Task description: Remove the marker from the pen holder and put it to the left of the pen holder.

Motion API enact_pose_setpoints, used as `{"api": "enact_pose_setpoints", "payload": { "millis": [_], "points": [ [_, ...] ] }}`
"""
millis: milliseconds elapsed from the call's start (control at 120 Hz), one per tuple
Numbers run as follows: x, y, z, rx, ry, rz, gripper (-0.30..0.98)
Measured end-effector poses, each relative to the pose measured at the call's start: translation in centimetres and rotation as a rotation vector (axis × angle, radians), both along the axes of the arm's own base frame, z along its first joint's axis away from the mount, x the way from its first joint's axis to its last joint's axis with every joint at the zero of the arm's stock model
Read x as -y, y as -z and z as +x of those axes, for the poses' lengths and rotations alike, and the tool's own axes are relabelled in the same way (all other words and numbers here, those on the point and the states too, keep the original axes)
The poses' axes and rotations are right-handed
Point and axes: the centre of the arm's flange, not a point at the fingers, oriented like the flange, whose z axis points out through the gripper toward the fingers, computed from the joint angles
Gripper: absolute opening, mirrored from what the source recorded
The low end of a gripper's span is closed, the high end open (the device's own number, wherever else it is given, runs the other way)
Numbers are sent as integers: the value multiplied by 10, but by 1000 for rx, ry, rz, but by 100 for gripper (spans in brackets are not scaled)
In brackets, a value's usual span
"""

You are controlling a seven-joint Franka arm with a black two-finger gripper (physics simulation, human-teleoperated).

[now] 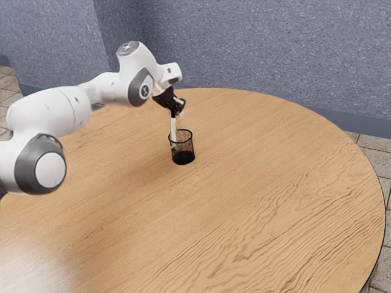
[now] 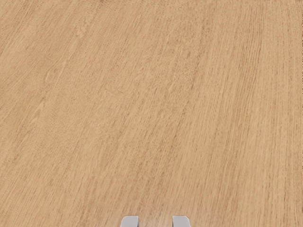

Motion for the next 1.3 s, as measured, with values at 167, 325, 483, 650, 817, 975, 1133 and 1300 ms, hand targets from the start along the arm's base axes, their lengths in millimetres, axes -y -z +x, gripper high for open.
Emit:
{"api": "enact_pose_setpoints", "payload": {
  "millis": [167,325,483,650,817,975,1133,1300],
  "points": [
    [-5,-36,-1,18,-2,32,-5],
    [-17,-68,-9,8,-11,71,-5],
    [-45,-75,-17,-34,-42,110,-5],
    [-62,-56,-26,-151,-61,156,-5],
    [-70,-35,-38,-306,-64,247,-6],
    [-80,-19,-50,-448,-75,346,-6],
    [-82,1,-64,-585,-81,349,-6],
    [-86,11,-78,-705,-88,333,-7]
  ]
}}
